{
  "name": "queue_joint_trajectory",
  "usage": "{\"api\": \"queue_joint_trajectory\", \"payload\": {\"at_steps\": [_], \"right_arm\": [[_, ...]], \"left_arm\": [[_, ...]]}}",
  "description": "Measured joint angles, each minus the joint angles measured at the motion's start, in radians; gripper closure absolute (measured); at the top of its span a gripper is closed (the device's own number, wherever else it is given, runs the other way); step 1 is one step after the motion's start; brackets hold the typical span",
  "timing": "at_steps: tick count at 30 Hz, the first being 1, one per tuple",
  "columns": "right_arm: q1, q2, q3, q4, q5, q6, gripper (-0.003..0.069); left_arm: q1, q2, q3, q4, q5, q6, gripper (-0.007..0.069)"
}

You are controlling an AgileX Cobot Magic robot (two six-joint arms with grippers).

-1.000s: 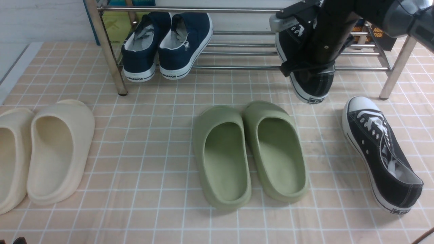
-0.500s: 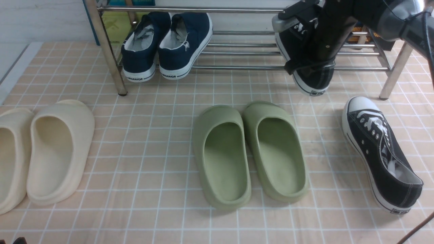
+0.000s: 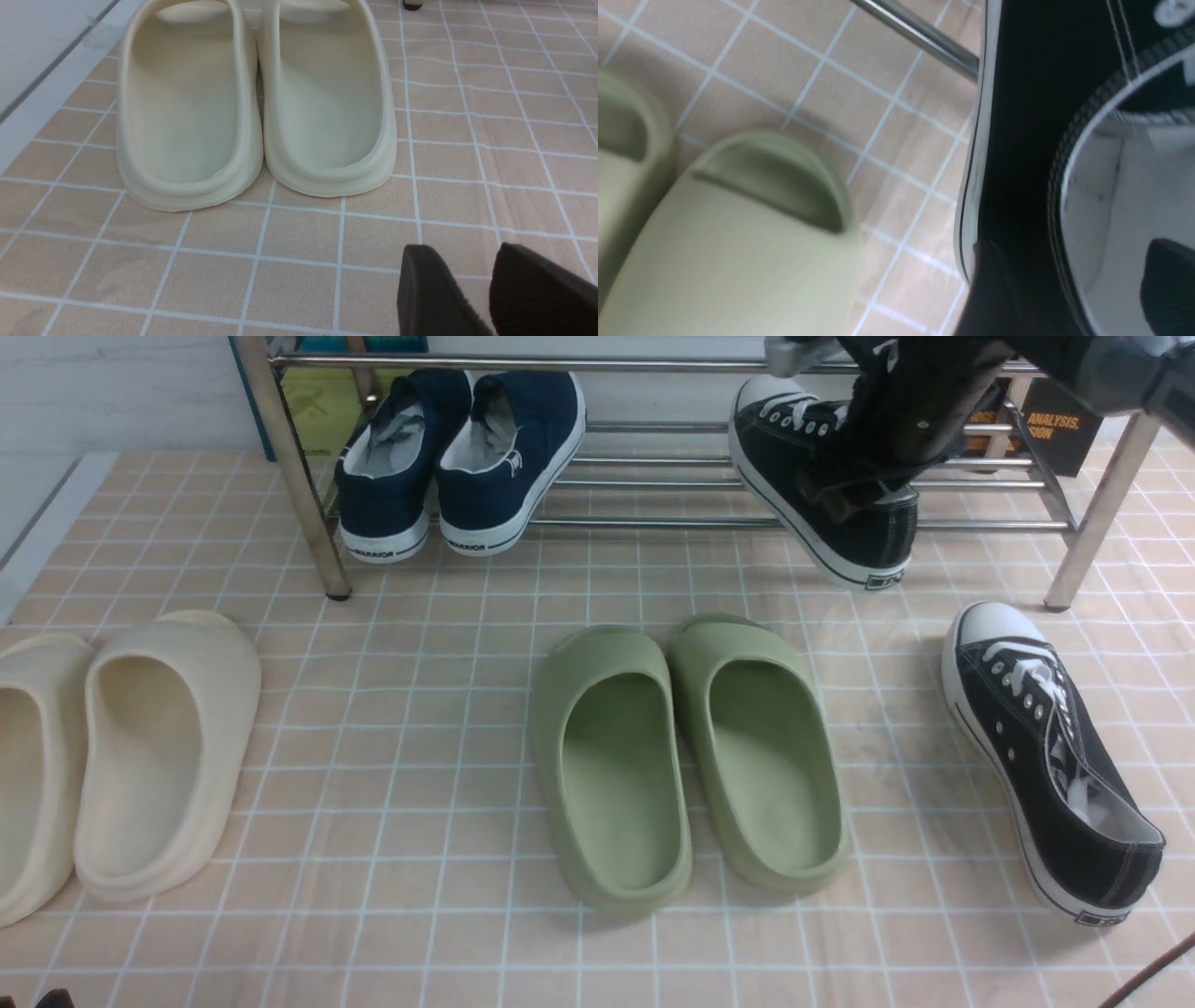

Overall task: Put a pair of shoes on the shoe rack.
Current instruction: Use the right arm to put a shoe into the shoe rack

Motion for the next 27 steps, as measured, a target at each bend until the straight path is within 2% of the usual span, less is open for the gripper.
{"api": "queue_joint_trajectory", "payload": {"at_steps": [2,5,10,12,16,25,27], "right_arm": [[0.000,-0.043,-0.003,0.020,0.059,-0.003,0.0238],[0.000,-0.095,0.035,0.025,0.066,-0.009,0.0302],[-0.008,-0.228,0.282,0.000,0.074,-0.022,0.0585],[-0.026,-0.244,0.373,-0.005,0.063,-0.009,0.0662],[-0.057,-0.216,0.465,-0.013,-0.056,0.010,0.0678],[-0.058,-0.110,0.475,-0.001,-0.329,0.018,0.0678],[-0.058,-0.110,0.469,0.027,-0.344,0.019,0.0678]], "left_arm": [[0.000,0.000,0.000,0.000,0.000,0.000,0.0385],[0.000,0.000,0.000,0.000,0.000,0.000,0.0385],[0.000,0.000,0.000,0.000,0.000,0.000,0.0385],[0.000,0.000,0.000,0.000,0.000,0.000,0.0385],[0.000,0.000,0.000,0.001,0.000,0.000,0.0385],[0.000,0.000,0.000,0.001,0.000,0.000,0.0385],[0.000,0.000,0.000,0.001,0.000,0.000,0.0385]]}}
